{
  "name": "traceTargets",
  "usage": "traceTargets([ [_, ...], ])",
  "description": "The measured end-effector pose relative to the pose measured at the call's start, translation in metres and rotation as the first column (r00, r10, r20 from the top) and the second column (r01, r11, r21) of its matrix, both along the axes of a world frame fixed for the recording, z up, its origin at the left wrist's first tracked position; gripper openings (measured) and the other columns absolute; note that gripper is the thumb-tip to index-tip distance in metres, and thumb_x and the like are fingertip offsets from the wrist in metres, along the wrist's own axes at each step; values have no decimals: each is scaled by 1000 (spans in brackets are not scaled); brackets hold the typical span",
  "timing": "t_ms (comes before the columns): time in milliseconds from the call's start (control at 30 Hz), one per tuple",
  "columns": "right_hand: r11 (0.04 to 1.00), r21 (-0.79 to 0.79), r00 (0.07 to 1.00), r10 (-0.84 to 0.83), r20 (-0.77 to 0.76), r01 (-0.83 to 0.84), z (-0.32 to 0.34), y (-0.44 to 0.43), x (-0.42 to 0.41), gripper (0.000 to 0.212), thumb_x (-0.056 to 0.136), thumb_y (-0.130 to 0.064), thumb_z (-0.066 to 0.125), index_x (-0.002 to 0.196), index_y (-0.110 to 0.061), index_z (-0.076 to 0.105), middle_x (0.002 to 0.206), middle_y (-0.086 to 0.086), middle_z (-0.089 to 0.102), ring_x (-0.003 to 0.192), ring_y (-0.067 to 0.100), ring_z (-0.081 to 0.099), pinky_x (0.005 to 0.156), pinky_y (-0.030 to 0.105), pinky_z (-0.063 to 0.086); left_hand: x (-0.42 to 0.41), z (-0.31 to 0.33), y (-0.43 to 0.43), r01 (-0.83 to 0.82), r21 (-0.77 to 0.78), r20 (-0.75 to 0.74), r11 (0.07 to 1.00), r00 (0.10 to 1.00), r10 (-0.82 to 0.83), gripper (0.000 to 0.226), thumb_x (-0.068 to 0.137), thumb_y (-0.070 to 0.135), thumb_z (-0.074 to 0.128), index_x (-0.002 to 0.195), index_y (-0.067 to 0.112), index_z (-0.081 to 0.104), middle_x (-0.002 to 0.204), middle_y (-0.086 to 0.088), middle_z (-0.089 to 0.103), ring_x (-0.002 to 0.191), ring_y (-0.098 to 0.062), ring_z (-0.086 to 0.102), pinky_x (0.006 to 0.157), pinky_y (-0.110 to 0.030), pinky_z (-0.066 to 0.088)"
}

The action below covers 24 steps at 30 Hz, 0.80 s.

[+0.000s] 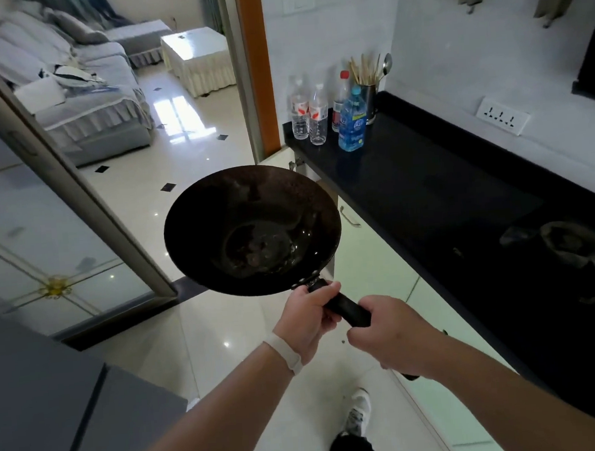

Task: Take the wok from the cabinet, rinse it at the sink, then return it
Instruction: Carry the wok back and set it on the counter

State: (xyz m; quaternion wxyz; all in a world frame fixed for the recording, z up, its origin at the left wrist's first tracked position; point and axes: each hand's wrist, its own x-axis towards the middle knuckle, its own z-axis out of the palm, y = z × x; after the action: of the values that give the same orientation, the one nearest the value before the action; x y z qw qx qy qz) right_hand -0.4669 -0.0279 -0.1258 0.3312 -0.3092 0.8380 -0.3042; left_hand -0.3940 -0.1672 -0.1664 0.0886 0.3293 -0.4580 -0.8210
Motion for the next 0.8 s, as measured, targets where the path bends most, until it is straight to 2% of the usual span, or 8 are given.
traceTargets([
  [200, 1000, -16, 999, 14, 42, -13, -3, -38, -89, 17, 74, -28, 60, 76, -13, 52, 61, 0, 50, 50, 17, 46, 51, 34, 46, -86, 3, -38, 18, -24, 89, 1000, 996, -16, 12, 90, 13, 66, 90, 8, 55, 60, 0, 59, 48, -13, 51, 51, -24, 45],
  [333, 1000, -3, 999, 1, 41, -1, -3, -49, -145, 15, 77, -28, 62, 76, -17, 52, 59, -3, 49, 47, 12, 46, 48, 32, 46, -142, 8, -52, 54, -54, 100, 997, 994, -48, 16, 89, 16, 67, 90, 7, 53, 62, -3, 59, 47, -14, 51, 49, -26, 44],
  [433, 1000, 14, 1000, -23, 18, 23, 1, -51, -171, 18, 76, -31, 62, 79, -15, 54, 60, -3, 49, 48, 13, 47, 48, 33, 47, -172, 12, -56, 85, -62, 113, 994, 991, -78, 18, 88, 17, 68, 86, 10, 52, 57, 0, 59, 44, -13, 50, 50, -27, 41],
  [567, 995, 9, 995, -99, 9, 99, 5, -43, -203, 19, 74, -32, 64, 80, -15, 57, 61, -4, 52, 46, 9, 46, 45, 28, 44, -213, 18, -55, 179, -73, 95, 981, 980, -172, 16, 80, 23, 72, 76, 15, 58, 57, 2, 61, 45, -12, 51, 51, -27, 41],
  [633, 986, 9, 986, -169, 3, 169, 5, -36, -218, 18, 76, -30, 65, 81, -14, 57, 61, -4, 52, 45, 8, 46, 44, 27, 44, -237, 22, -51, 247, -72, 78, 966, 967, -241, 15, 84, 20, 70, 71, 19, 64, 60, 1, 62, 46, -12, 51, 52, -26, 40],
  [700, 971, 4, 971, -237, 15, 237, 6, -30, -228, 18, 76, -27, 65, 82, -12, 57, 60, -4, 52, 44, 9, 46, 43, 27, 43, -258, 23, -47, 318, -70, 69, 946, 947, -313, 24, 88, 18, 67, 65, 22, 68, 61, 1, 62, 47, -11, 51, 53, -26, 39],
  [800, 941, 8, 940, -338, 39, 338, 6, -23, -240, 13, 76, -26, 65, 79, -16, 58, 60, -3, 56, 44, 10, 50, 42, 29, 45, -286, 21, -41, 406, -65, 82, 912, 913, -400, 28, 89, 16, 66, 62, 23, 66, 60, 0, 59, 47, -11, 50, 54, -26, 39],
])
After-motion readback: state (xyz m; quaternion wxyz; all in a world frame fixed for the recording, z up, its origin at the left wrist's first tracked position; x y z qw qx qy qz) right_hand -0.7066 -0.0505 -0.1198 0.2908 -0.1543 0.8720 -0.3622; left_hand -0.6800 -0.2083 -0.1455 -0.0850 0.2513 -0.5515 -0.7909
